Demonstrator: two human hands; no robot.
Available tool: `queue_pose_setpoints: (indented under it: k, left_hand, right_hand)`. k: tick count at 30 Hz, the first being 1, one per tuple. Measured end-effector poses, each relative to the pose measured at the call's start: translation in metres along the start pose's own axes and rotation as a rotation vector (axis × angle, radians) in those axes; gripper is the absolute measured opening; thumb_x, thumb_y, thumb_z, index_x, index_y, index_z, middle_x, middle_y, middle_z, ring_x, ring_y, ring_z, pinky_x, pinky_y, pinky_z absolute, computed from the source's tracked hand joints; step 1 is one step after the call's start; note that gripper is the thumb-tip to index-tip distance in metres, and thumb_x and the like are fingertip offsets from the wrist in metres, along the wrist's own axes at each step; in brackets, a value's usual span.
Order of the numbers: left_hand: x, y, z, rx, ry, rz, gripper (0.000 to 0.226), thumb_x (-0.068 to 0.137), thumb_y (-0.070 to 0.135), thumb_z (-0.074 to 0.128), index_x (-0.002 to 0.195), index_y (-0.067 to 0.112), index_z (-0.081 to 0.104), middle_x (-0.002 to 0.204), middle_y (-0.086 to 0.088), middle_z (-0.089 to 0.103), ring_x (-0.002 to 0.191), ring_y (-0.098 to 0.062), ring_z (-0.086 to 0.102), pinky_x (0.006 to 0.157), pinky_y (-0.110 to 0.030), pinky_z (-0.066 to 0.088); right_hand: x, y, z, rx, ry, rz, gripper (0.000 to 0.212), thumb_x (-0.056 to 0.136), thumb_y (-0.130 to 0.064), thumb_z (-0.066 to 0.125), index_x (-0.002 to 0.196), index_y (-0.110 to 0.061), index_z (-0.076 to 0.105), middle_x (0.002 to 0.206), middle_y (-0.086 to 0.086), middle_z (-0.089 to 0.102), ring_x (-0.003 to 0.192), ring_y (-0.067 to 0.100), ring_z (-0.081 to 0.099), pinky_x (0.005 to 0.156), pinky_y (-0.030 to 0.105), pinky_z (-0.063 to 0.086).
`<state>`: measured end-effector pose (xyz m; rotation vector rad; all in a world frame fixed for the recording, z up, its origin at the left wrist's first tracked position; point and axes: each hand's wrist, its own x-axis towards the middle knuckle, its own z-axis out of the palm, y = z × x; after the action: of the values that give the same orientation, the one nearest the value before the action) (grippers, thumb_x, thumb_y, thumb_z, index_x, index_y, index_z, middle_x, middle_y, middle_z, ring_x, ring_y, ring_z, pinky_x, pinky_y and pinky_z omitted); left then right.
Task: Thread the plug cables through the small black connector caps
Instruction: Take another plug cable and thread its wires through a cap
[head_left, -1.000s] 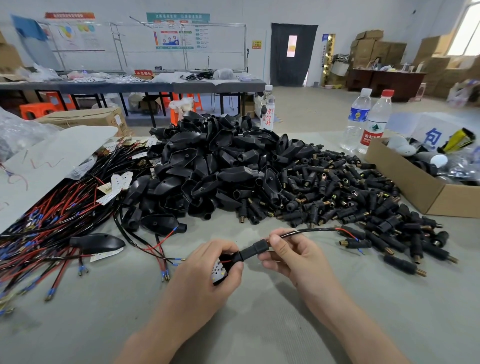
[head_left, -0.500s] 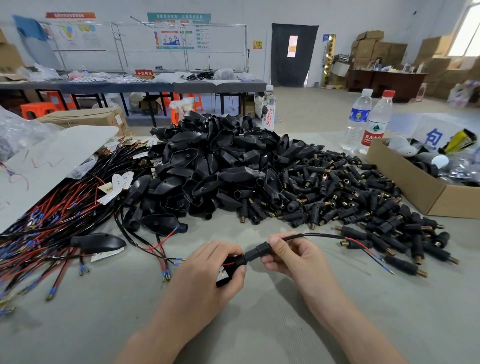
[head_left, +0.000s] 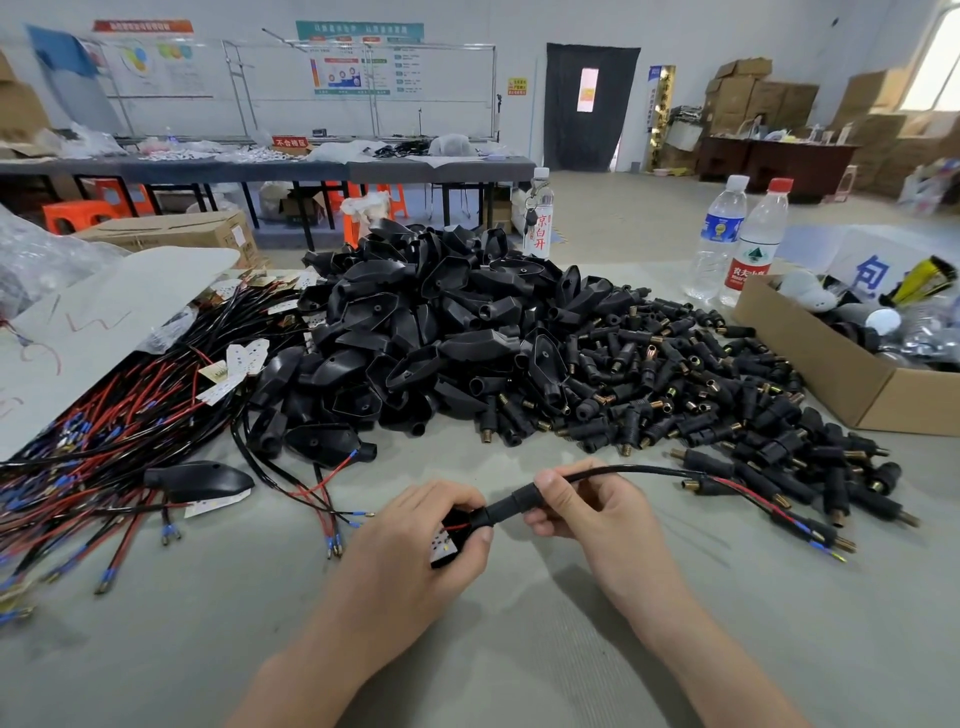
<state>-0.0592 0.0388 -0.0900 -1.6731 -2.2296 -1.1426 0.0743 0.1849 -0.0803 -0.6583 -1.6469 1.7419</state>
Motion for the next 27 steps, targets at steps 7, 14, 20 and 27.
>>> queue_pose_setpoints:
  k: [7,14,20,27]
  left_hand:
    - [0.0003,-0.0042,-0.0031,-0.257,-0.134,-0.121,0.019,0.085,0.049,0.055,0.1,0.037,0.059,0.087,0.014,0.066,0.082,-0.012,0.062,0.072,-0.026,0.047]
    - [0.0041,-0.0048,-0.0063,-0.465,-0.145,-0.236,0.023,0.083,0.044,0.06,0.101,0.031,0.066,0.094,0.009,0.071,0.094,-0.01,0.066,0.085,-0.019,0.047]
    - [0.0065,-0.0068,-0.0081,-0.532,-0.183,-0.289,0.022,0.085,0.043,0.06,0.103,0.032,0.066,0.097,0.008,0.072,0.095,-0.006,0.067,0.091,-0.024,0.051]
    - [0.0039,-0.0067,-0.008,-0.52,-0.17,-0.287,0.029,0.082,0.05,0.06,0.105,0.033,0.067,0.094,0.009,0.072,0.09,-0.006,0.066,0.086,-0.022,0.048]
  right_hand:
    - [-0.0034,-0.0004,-0.0026,-0.107,-0.031,-0.072,0.015,0.093,-0.025,0.068,0.094,-0.01,0.067,0.077,0.006,0.076,0.072,0.016,0.073,0.069,0.018,0.055]
    - [-0.0034,-0.0049,-0.0045,-0.048,-0.056,-0.106,0.016,0.078,-0.038,0.071,0.089,-0.027,0.073,0.083,0.004,0.076,0.08,0.018,0.073,0.077,0.026,0.059]
    - [-0.0041,-0.0075,-0.0027,0.083,-0.114,-0.12,0.01,0.08,-0.028,0.071,0.089,-0.028,0.076,0.099,0.004,0.077,0.091,0.017,0.074,0.081,0.022,0.057]
    - [-0.0019,-0.0065,-0.0016,0.188,-0.123,-0.099,0.008,0.081,-0.022,0.071,0.086,-0.026,0.076,0.107,0.008,0.076,0.102,0.023,0.072,0.084,0.024,0.057]
